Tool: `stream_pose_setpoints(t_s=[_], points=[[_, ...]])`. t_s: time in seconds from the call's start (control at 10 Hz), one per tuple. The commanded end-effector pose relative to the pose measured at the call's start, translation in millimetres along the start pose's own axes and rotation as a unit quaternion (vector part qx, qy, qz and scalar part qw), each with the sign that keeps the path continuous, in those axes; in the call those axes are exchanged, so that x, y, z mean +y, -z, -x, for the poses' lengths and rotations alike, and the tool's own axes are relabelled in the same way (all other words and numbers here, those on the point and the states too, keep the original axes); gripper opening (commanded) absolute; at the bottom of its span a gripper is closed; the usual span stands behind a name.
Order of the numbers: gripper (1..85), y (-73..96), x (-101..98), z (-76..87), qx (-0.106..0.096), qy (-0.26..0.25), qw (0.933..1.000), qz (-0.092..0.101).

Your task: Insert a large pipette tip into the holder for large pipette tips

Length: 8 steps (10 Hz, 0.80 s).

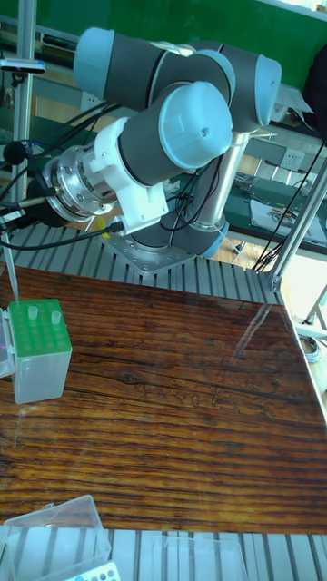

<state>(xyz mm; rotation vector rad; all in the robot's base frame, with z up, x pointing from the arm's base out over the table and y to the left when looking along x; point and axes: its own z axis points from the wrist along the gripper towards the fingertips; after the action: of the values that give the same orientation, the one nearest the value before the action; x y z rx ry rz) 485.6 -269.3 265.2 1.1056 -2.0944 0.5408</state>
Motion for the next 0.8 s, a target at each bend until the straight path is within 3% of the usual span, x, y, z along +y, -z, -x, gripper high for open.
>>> stream_pose_setpoints(t_s=[0.0,0.7], points=[[1.0,0.4,3.1,4.2,-0.006,0.003,1.0000,0.005],[1.0,6.9,7.7,8.5,0.004,0.000,0.9999,0.011]])
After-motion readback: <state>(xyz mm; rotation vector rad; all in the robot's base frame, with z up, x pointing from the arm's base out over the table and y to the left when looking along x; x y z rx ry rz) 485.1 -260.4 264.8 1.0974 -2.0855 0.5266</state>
